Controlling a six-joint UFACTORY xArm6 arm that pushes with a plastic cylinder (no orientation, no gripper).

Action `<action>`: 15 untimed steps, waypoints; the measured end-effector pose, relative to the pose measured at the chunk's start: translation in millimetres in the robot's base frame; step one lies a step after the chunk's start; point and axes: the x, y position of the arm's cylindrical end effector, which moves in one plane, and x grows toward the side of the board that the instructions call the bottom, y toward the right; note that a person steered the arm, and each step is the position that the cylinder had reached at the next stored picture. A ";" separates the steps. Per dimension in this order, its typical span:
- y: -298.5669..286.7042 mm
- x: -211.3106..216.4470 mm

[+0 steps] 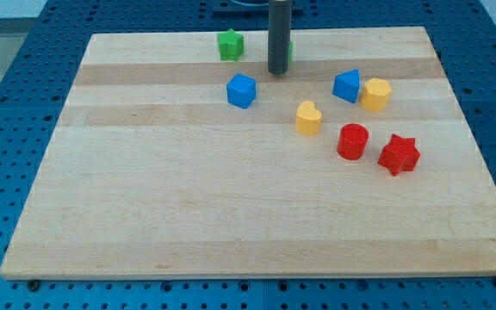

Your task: Move the yellow hexagon up a bit

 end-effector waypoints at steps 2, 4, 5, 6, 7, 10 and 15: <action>10.9 44.3; 95.6 135.6; 105.7 132.8; 121.4 116.1; 132.9 100.4; 172.4 92.8; 153.8 60.8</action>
